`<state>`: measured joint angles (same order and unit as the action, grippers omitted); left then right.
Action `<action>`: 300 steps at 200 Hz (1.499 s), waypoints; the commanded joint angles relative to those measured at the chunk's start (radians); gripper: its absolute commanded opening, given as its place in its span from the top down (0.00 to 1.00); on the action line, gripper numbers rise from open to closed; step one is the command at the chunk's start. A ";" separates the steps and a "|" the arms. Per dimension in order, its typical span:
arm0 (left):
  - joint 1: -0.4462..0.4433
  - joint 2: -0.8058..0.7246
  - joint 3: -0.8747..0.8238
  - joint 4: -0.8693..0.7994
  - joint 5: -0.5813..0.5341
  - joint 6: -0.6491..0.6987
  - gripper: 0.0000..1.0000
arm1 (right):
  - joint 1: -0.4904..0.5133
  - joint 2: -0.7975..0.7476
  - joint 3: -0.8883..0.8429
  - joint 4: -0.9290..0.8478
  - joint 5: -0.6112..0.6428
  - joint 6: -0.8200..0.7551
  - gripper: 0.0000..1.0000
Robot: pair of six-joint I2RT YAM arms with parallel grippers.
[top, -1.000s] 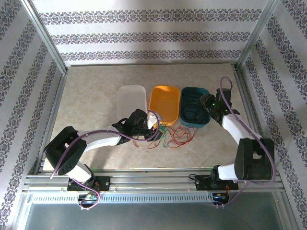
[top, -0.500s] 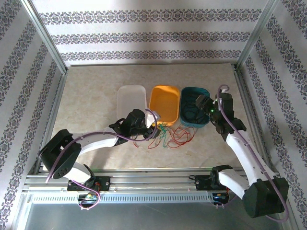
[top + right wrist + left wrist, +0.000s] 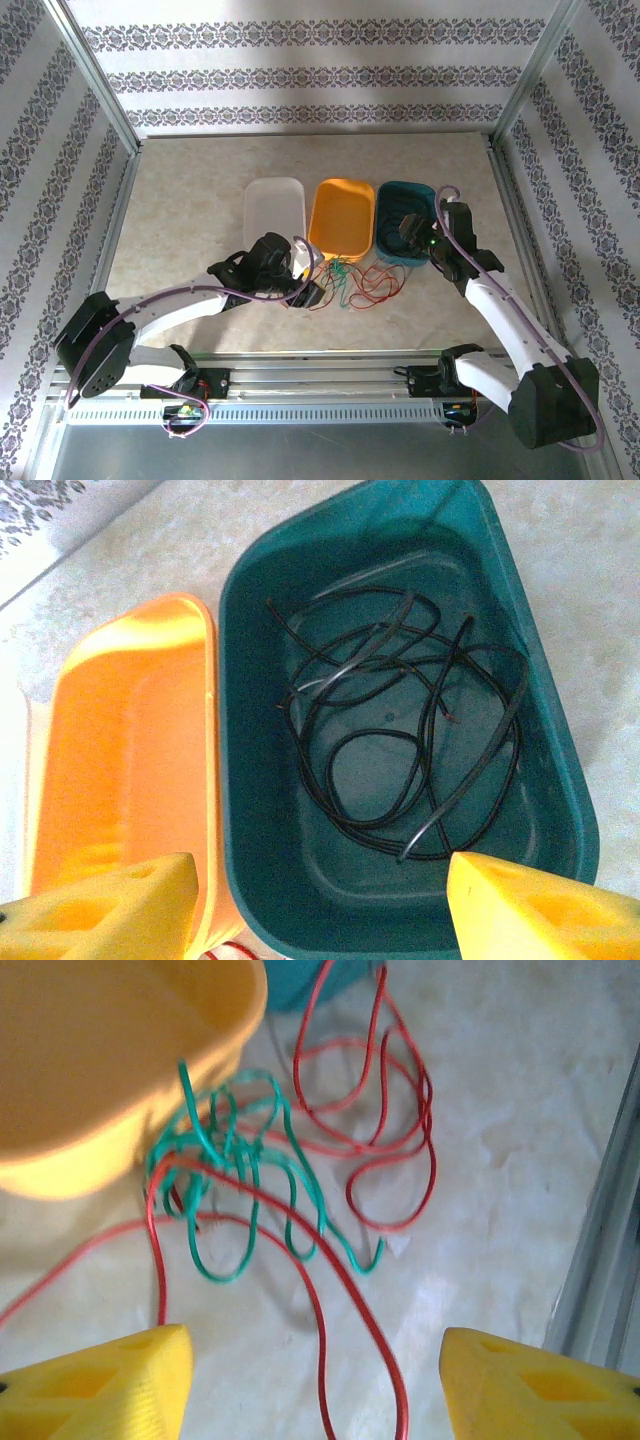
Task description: Untangle the cables
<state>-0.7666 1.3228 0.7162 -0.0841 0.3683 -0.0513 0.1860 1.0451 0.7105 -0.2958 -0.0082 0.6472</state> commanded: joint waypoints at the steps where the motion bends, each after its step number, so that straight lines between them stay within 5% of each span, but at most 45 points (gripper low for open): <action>1: -0.017 0.033 0.004 -0.117 0.038 0.036 0.34 | 0.004 0.018 0.020 0.017 0.008 -0.006 0.33; 56: -0.017 0.154 0.088 -0.172 0.062 0.118 0.39 | 0.004 0.026 0.020 0.019 0.009 -0.001 0.33; 95: -0.017 0.149 0.109 -0.185 0.038 0.127 1.00 | 0.001 -0.001 0.008 0.010 0.017 0.003 0.34; 144: -0.016 -0.073 0.195 -0.257 -0.041 0.159 1.00 | -0.017 -0.068 -0.019 -0.007 0.128 0.043 0.33; 191: -0.004 -0.158 0.376 -0.343 -0.072 0.222 1.00 | -0.085 -0.079 -0.041 0.005 0.074 0.080 0.32; 245: 0.046 -0.093 0.506 -0.083 -0.146 0.198 1.00 | -0.085 -0.091 -0.063 0.014 0.059 0.101 0.32; 300: 0.151 0.103 0.620 0.138 -0.079 0.166 1.00 | -0.086 -0.115 -0.065 0.009 0.050 0.090 0.32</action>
<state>-0.6529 1.3418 1.2781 -0.0990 0.2626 0.1307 0.1043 0.9493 0.6548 -0.2962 0.0586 0.7341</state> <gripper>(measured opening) 0.055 0.684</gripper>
